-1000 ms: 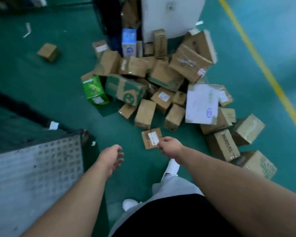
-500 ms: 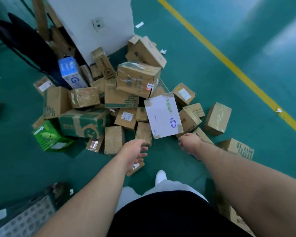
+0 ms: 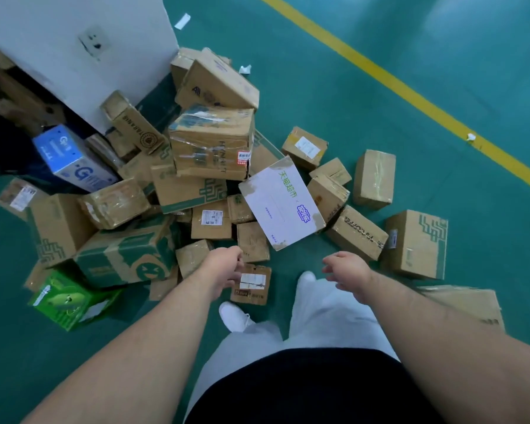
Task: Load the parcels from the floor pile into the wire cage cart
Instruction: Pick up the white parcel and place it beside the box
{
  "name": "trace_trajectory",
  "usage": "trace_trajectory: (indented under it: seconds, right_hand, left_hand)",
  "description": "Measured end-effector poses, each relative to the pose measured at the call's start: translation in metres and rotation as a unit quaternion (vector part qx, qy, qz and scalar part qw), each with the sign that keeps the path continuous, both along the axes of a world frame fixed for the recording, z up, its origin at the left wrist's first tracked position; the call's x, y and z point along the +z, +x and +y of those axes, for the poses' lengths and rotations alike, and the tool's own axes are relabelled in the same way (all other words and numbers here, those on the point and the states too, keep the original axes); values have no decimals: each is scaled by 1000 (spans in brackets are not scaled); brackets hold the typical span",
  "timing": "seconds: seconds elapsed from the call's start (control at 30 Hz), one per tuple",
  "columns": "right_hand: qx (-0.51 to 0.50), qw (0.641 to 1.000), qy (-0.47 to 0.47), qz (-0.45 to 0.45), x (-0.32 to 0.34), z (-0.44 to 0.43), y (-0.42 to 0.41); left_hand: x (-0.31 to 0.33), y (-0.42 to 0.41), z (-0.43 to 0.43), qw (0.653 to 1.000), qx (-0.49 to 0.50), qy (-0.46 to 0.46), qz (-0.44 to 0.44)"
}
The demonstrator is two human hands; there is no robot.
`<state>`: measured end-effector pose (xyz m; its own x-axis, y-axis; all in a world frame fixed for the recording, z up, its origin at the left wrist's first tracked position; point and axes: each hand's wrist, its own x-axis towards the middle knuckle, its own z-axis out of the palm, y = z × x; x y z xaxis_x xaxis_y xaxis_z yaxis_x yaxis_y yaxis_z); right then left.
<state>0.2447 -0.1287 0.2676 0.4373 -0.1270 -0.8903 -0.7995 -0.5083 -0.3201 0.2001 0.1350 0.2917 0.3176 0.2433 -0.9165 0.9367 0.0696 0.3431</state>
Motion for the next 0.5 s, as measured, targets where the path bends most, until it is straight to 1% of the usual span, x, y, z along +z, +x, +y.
trace_trajectory:
  seconds: [0.13, 0.23, 0.37, 0.43, 0.5]
  right_hand:
    - [-14, 1000, -19, 7, -30, 1, 34]
    - [11, 999, -24, 31, -71, 1, 77]
    - [92, 992, -16, 83, -144, 1, 138]
    - [149, 985, -22, 81, -183, 0, 174]
    - [192, 979, -30, 59, -215, 2, 215]
  left_hand:
    - [-30, 38, 1, 1000, 11, -2, 26]
    - [-74, 70, -8, 997, 33, -4, 63]
    - [-151, 109, -29, 989, 93, -34, 112]
    - [-194, 129, -38, 983, 114, -35, 137]
    - [-229, 155, -42, 983, 115, -34, 139]
